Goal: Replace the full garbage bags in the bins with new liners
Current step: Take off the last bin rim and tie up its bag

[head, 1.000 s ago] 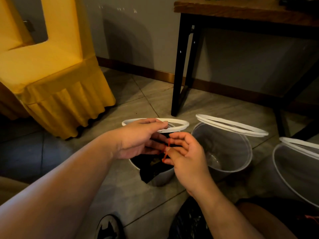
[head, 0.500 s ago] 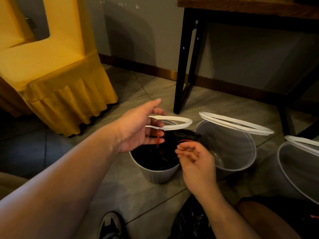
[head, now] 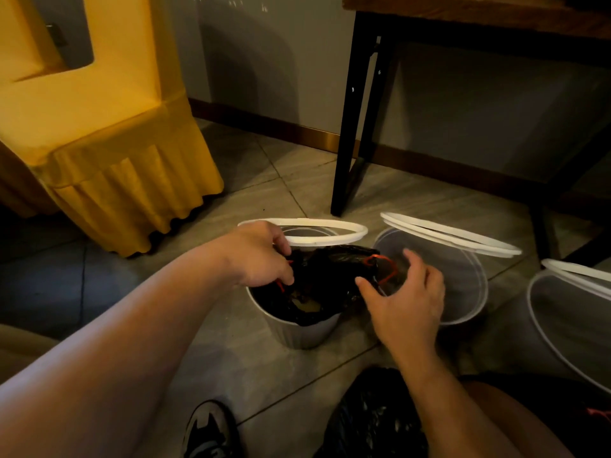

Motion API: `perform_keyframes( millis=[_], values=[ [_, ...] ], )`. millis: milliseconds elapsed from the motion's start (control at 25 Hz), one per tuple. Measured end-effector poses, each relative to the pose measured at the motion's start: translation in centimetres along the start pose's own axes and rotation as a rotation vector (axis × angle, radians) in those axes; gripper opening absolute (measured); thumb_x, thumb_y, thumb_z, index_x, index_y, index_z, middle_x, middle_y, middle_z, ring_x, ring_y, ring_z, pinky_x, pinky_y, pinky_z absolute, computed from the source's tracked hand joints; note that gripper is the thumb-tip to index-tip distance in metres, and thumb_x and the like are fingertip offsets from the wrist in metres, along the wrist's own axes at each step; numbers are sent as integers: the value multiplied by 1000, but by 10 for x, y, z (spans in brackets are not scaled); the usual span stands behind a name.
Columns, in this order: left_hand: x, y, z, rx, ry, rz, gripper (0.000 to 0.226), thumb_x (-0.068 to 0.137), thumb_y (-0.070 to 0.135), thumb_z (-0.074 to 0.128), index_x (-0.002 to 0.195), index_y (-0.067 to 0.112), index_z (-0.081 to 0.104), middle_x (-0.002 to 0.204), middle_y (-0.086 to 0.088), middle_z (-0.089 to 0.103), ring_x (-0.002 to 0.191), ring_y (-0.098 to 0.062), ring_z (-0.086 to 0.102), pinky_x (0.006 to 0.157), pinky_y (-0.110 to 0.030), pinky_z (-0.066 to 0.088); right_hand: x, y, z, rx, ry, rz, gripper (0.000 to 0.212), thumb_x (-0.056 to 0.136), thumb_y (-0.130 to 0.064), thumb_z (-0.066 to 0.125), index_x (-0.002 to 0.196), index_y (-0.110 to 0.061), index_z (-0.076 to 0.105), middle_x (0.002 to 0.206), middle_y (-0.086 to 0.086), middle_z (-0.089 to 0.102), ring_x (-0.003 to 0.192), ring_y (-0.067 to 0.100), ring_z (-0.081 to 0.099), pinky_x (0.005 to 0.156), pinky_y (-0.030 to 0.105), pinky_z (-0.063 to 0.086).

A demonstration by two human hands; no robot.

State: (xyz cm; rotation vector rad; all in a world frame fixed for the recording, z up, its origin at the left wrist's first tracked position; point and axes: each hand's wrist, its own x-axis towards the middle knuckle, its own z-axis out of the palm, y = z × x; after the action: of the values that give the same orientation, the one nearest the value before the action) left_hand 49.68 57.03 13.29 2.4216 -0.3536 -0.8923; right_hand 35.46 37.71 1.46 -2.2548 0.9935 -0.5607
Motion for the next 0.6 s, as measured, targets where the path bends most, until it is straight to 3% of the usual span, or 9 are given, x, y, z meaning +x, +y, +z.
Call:
perform_keyframes(
  millis=[40,80,160,200,240,280,400,520,600],
  values=[
    [-1,0,0,97,0,-4,26,80,22,85,100,28,70,105,0,72,98,-18,69,83,-38,61,5,-1,-3,-15,-22,12,80,77,-53,84,145,-26,50,139,9,49,129,30,47,109,49,44],
    [-2,1,1,131,4,-2,21,82,23,83,99,26,71,101,-1,75,95,-18,71,84,-38,61,13,-1,-4,13,-27,10,67,82,-51,81,139,-26,57,134,8,53,126,29,51,106,47,46],
    [-3,2,4,-4,30,28,19,84,17,79,101,22,70,91,-3,78,86,-15,73,74,-32,62,18,-5,-8,75,-42,-40,25,90,-45,72,94,-19,72,98,3,67,95,26,63,87,44,54],
    [-3,3,8,-162,34,45,20,86,14,77,103,20,69,86,-3,79,78,-13,73,63,-26,58,17,-11,-9,113,-74,-49,32,91,-40,71,72,-15,66,75,0,64,76,23,61,75,43,54],
    [-4,8,15,-335,18,57,19,90,10,74,106,18,68,83,-4,79,73,-10,72,57,-22,53,16,-15,-8,172,-105,-39,40,90,-35,73,63,-11,58,62,1,59,64,19,57,65,40,52],
    [-4,14,23,-479,-11,62,17,94,8,69,109,16,67,84,-5,80,72,-10,72,57,-21,50,12,-23,-7,234,-148,-27,40,89,-31,76,61,-9,56,61,2,59,58,15,54,60,35,48],
    [-4,28,51,-634,-70,58,9,104,13,58,105,13,68,88,-11,73,77,-18,69,70,-29,53,-8,-41,-5,351,-269,-101,20,88,-25,77,74,-20,64,74,-9,66,66,4,61,61,19,46],
    [-3,36,52,-789,-102,0,24,102,37,63,99,15,73,84,-9,72,72,-18,66,70,-30,53,-28,-45,-4,290,-170,-316,4,86,-27,72,90,-24,73,113,-5,62,100,8,61,91,26,49],
    [-4,38,44,-826,-164,-15,28,99,44,64,105,18,73,84,-6,75,70,-16,68,72,-30,53,-38,-43,-1,244,-131,-411,23,86,-31,69,105,-21,77,134,3,52,119,15,55,107,30,44]
  ],
)
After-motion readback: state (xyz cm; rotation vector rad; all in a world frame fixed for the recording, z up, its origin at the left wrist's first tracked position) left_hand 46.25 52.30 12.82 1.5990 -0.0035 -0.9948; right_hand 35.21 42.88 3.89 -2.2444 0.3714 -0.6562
